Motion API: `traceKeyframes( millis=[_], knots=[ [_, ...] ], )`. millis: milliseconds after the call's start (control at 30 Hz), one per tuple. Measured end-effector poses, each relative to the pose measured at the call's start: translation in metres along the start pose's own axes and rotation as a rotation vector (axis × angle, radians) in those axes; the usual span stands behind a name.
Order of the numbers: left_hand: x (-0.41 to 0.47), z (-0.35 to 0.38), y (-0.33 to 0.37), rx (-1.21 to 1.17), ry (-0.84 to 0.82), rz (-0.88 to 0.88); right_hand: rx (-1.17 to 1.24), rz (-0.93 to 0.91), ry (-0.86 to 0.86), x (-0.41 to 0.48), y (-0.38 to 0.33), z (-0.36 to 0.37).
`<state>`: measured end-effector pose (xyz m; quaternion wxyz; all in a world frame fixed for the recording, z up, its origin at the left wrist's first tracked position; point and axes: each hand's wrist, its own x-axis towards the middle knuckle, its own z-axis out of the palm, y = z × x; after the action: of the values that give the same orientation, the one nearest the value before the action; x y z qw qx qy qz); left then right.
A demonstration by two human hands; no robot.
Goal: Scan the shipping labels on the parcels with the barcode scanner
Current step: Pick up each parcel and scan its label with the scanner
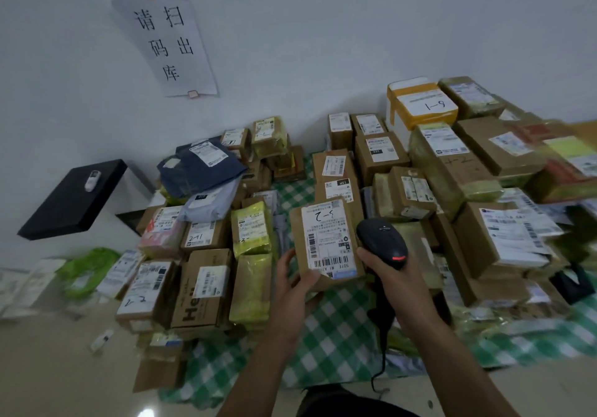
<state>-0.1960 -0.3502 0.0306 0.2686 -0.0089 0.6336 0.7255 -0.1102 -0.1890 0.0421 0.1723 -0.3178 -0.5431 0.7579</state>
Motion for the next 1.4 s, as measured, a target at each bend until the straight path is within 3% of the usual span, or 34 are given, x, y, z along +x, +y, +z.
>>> traceKeyframes(
  millis=[133,300,433,600,1167,1400],
  knots=[
    [0.003,-0.015,-0.002,0.055,-0.061,0.032,-0.059,-0.005,0.009,0.004,0.003,-0.001],
    [0.015,-0.018,0.015,0.192,0.046,0.092,-0.203,-0.056,0.019,0.005,-0.001,0.006],
    [0.032,-0.020,0.036,0.362,0.106,0.168,-0.363,-0.052,-0.125,0.005,-0.009,0.009],
    [0.053,-0.020,0.049,0.384,0.098,0.211,-0.463,-0.027,-0.240,0.001,-0.015,0.016],
    [0.078,-0.021,0.032,0.417,0.153,0.298,-0.404,0.051,-0.317,-0.001,-0.018,0.013],
    [0.063,-0.015,0.022,0.392,0.096,0.211,-0.331,0.032,-0.265,-0.001,-0.018,0.006]
  ],
)
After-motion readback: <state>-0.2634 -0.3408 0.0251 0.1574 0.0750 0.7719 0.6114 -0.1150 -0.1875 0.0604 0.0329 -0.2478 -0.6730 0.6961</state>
